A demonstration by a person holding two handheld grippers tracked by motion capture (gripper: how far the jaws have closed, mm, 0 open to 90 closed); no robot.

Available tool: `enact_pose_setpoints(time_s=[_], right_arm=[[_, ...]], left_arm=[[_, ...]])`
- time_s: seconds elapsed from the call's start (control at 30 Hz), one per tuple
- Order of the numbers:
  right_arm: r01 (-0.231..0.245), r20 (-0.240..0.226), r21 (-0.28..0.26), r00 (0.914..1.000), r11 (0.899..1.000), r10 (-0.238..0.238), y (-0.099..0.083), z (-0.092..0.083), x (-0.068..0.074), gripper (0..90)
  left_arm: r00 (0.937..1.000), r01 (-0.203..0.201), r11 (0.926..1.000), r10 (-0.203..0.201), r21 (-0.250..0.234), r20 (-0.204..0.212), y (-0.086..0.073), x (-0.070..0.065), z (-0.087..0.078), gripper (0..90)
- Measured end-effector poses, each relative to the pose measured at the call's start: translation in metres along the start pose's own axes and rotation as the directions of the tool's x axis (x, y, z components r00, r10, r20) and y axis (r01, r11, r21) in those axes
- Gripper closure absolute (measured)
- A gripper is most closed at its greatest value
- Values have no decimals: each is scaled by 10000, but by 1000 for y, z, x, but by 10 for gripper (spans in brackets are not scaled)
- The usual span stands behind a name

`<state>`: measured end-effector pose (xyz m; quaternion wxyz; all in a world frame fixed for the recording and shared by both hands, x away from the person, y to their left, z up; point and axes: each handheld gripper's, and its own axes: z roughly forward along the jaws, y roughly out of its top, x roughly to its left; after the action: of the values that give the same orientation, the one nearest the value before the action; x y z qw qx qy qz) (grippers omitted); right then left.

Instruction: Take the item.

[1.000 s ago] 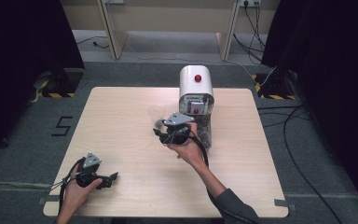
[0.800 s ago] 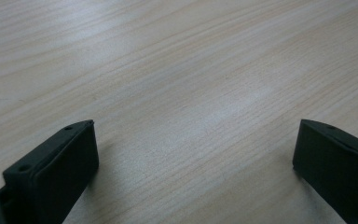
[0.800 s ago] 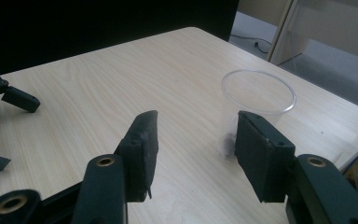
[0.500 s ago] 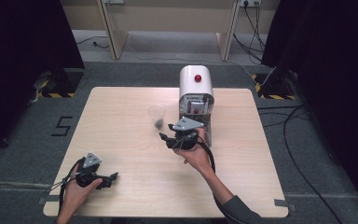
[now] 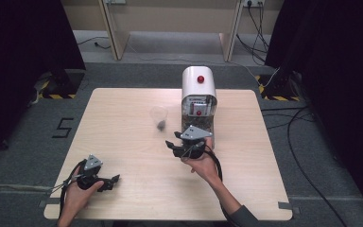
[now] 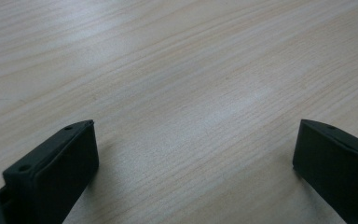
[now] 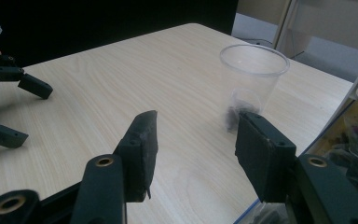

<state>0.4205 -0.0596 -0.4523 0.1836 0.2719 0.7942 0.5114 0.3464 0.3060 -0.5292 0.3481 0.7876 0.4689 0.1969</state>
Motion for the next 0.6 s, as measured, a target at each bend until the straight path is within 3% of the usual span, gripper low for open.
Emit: enact_pose_setpoints(time_s=[0.5, 0.6], right_arm=[[-345, -22, -388, 9994, 9987, 345, -18, -14, 2, 465], [-286, -66, -266, 9996, 9992, 285, -20, -13, 3, 464]], left_arm=[[10000, -1, 10000, 1, 2, 2, 0, 0, 0, 0], [10000, -4, 10000, 4, 4, 0, 0, 0, 0, 0]])
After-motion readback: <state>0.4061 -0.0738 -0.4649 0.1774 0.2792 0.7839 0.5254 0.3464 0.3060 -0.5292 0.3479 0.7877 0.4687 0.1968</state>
